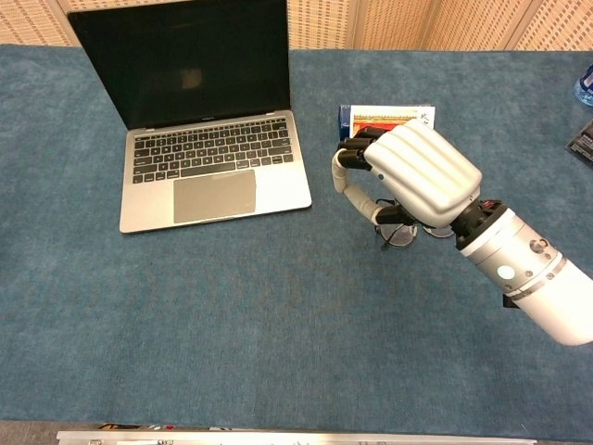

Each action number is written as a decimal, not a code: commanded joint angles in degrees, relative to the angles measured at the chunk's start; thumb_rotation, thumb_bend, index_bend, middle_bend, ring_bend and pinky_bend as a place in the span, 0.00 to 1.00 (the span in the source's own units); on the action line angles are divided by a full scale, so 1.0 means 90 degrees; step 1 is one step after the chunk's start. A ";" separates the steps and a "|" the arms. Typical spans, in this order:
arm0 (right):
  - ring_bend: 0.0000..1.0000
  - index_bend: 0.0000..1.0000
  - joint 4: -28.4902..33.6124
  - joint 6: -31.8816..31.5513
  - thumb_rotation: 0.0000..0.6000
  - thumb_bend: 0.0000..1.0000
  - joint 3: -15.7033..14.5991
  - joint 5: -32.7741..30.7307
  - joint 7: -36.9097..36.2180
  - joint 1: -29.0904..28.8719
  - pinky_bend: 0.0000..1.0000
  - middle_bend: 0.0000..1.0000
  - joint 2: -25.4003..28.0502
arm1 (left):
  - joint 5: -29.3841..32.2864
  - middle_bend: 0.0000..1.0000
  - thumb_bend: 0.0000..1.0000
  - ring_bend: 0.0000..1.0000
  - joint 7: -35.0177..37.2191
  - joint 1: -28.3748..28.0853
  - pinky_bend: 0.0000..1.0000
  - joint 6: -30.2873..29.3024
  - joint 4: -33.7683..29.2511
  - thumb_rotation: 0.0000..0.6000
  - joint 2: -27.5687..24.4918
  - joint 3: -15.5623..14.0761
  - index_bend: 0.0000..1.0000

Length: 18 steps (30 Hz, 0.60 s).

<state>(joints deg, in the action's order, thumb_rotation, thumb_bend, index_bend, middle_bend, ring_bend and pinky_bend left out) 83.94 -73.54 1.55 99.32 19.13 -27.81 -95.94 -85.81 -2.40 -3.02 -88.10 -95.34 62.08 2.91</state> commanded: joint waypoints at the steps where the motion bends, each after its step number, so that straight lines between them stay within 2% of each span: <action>1: 0.38 0.54 -0.0044 -0.0024 1.00 0.45 0.0009 -0.0027 -0.0006 0.0015 0.68 0.49 0.0013 | -0.0003 0.51 0.35 0.39 -0.0002 -0.0004 0.53 0.0003 0.0001 1.00 -0.0003 0.0002 0.54; 18: 0.38 0.54 0.0033 -0.0133 1.00 0.45 0.0044 -0.0225 0.0128 0.0153 0.68 0.49 0.0396 | 0.0030 0.51 0.35 0.39 -0.0075 -0.0025 0.53 0.0058 0.0007 1.00 0.0023 0.0000 0.54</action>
<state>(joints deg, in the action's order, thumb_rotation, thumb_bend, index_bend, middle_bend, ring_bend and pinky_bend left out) 84.21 -74.70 1.94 97.34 20.24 -26.48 -92.42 -85.53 -3.07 -3.25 -87.57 -95.27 62.28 2.91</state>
